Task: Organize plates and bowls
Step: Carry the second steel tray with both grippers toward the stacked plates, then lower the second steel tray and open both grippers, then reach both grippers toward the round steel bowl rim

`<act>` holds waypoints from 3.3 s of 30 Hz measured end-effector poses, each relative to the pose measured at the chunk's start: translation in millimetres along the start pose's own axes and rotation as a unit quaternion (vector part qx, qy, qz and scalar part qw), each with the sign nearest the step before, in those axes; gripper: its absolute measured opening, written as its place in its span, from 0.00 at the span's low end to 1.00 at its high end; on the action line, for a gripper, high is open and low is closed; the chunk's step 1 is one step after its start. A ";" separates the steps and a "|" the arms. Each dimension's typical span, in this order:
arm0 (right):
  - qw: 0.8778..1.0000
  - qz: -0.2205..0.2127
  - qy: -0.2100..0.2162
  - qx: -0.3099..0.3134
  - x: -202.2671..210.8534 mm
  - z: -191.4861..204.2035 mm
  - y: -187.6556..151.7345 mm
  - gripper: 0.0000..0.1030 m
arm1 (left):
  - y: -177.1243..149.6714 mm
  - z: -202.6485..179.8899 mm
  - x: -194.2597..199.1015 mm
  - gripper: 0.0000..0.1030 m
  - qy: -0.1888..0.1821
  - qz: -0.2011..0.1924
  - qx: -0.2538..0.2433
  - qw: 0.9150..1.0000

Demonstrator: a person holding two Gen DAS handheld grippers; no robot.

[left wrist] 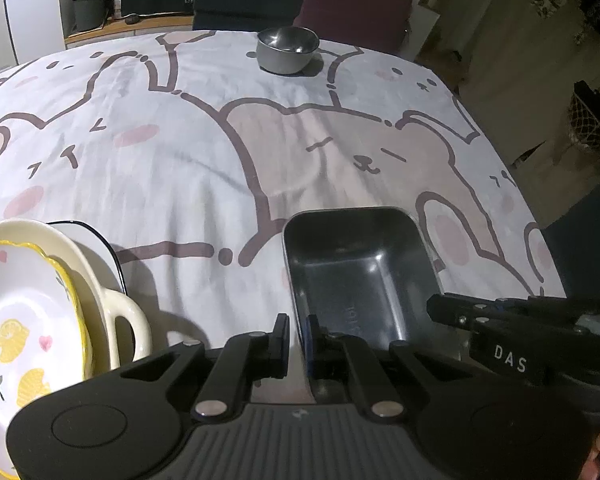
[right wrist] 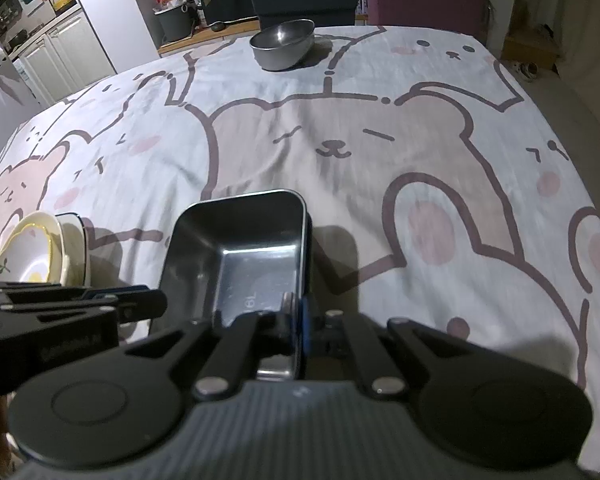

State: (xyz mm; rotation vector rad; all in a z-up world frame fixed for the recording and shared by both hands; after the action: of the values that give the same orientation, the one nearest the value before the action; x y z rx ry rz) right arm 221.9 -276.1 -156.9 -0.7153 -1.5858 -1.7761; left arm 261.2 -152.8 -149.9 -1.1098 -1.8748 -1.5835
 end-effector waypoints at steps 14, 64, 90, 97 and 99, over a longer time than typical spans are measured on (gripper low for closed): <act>1.000 0.010 -0.005 -0.005 -4.1 -3.3 -1.9 0.04 | -2.0 -2.5 -4.8 0.07 -0.004 0.008 -0.003 1.000; 0.986 -0.167 -0.003 -0.028 80.3 -32.2 31.3 1.00 | 52.4 1.8 69.6 1.00 0.000 -0.141 -0.043 0.989; 0.963 -0.192 0.081 0.173 -143.8 -74.4 296.0 0.82 | 192.3 55.9 -94.9 0.82 -0.009 -0.182 0.186 0.966; 0.966 -0.159 0.119 0.164 -218.8 -61.7 326.1 0.56 | 204.7 64.7 -140.6 0.69 -0.039 -0.159 0.230 0.959; 0.967 -0.145 0.128 0.168 -238.0 -54.8 330.4 0.52 | 208.4 64.9 -152.4 0.65 -0.042 -0.150 0.233 0.960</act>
State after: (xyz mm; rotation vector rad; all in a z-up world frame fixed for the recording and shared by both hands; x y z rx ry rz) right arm 628.9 -326.2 -131.9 -0.0927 -1.8145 -1.6519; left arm 526.4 -130.8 -156.9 -0.7187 -2.3980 -1.1480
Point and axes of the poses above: each gripper's, at about its wrist camera, not at the fingertips, and x roughly against the way its jaws point, z to its left, y to its top, the point moved 4 cm from there along -x, roughly the way its jaws point, and after that the axes turned 12 degrees about -z, right-handed, at the moved point
